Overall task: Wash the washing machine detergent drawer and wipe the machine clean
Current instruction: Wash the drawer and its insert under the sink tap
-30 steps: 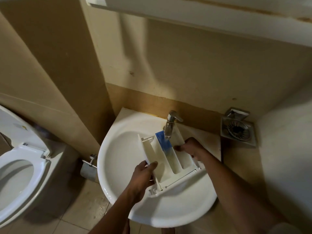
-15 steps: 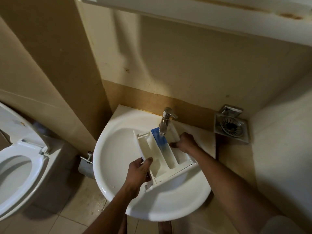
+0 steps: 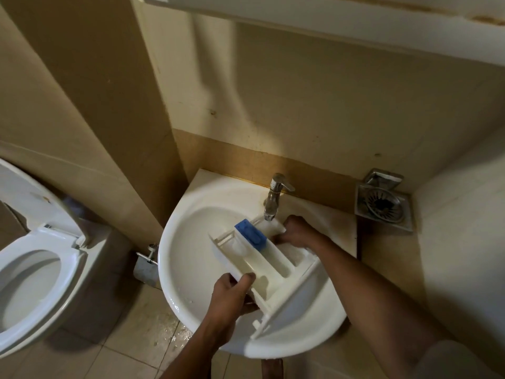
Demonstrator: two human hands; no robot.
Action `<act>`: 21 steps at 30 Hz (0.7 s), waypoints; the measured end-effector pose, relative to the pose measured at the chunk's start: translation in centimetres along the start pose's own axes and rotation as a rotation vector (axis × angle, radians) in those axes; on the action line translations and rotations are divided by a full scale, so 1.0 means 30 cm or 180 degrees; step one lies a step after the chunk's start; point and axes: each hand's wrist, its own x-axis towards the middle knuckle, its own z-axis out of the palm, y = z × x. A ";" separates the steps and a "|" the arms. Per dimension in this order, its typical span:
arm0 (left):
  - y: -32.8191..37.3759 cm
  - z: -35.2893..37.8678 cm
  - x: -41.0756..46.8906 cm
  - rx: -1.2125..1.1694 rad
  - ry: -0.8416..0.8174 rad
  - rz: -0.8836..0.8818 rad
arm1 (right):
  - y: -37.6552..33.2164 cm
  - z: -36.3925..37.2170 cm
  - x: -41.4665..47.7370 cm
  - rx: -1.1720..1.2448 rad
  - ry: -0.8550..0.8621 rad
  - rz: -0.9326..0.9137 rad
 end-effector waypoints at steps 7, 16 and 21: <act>0.060 0.046 0.058 -0.0571 -0.0051 0.0013 | -0.100 -0.063 0.009 -0.0930 0.1169 0.0095; 0.049 0.046 0.108 -0.0711 0.0178 -0.0112 | -0.041 -0.048 -0.021 -0.1232 0.0896 -0.0063; 0.056 -0.019 0.127 -0.0864 0.0328 -0.0132 | -0.102 -0.053 0.018 -0.0723 0.0885 -0.0297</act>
